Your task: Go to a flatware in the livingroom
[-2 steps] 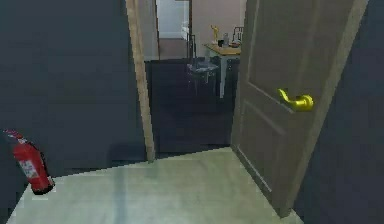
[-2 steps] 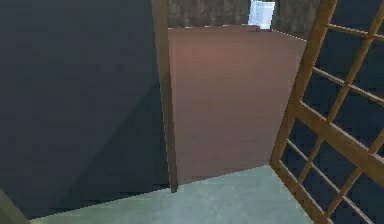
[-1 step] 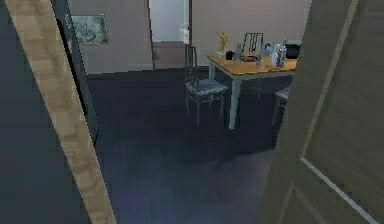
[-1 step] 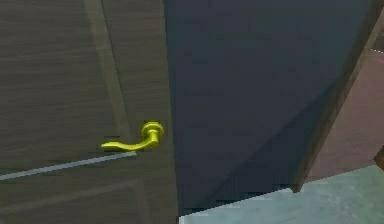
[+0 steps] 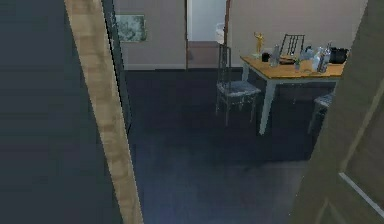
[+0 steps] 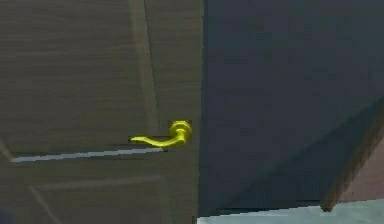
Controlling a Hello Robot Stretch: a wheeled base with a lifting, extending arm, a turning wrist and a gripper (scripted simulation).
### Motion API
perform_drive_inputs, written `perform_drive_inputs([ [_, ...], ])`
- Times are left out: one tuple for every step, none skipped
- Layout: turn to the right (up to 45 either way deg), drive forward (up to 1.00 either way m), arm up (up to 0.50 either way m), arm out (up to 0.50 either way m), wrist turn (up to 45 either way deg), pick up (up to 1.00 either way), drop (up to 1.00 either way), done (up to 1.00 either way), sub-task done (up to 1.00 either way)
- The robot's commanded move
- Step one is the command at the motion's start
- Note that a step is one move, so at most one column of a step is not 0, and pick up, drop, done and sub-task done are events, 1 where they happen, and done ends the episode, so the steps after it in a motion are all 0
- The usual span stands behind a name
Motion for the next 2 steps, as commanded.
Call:
perform_drive_inputs([
  [0.0,0.35,0.0,0.0,0.0,0.0,0.0,0.0,0.0],
  [45.0,0.0,0.0,0.0,0.0,0.0,0.0,0.0,0.0],
])
